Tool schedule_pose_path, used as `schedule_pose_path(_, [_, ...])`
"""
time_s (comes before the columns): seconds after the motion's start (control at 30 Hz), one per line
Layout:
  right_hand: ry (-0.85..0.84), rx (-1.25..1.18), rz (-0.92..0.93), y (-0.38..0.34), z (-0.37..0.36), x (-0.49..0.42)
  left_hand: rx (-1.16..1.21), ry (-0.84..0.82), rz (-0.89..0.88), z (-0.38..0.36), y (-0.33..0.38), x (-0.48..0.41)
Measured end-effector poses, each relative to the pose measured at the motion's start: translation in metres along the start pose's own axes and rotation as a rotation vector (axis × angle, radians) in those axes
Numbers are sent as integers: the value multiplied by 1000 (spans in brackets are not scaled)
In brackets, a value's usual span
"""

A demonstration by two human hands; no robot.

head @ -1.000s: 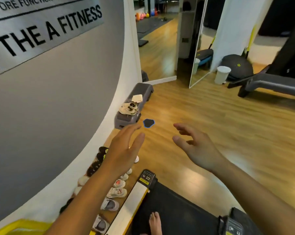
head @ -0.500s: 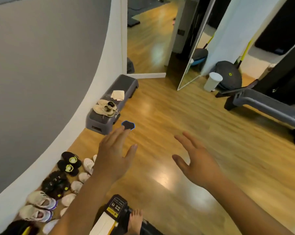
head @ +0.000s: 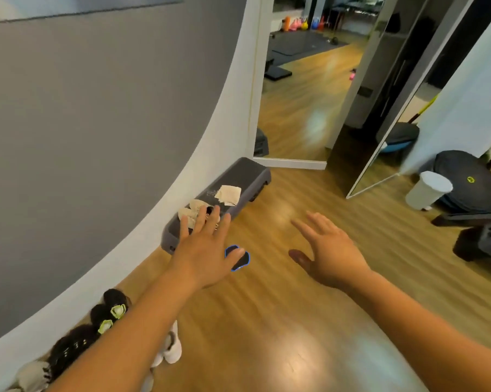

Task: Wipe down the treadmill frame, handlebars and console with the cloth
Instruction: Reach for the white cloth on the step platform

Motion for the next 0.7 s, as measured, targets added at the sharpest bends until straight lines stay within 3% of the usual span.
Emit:
schedule_pose_path(0.13, [149,25,-44,105,-50,-87,-34,31,79,-113,10,-96])
schedule_pose_path(0.23, [23,-100,-114,162,-124,-141,95,-158,154,-213,14,-141])
schedule_pose_path(0.3, [-96,-97,-60,168,-160,-180,89,-252,177,-242,7,-164])
schedule_pose_path(0.47, [-81,-19,129,154,-163,-365,118,-136,273,-230,-55,-328])
schedule_pose_path(0.7, [-231,-57,212,151,-251,-572,74,-433,251,-320,-108,-514])
Point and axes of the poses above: each hand's wrist, its own x-axis away from the middle knuckle, its own z-axis out of the back of the hand, y = z × x, the point moved 10 cm from there along -x, towards the middle knuckle, and after that the axes turned 1 degree about z, right-handed, at the moved point
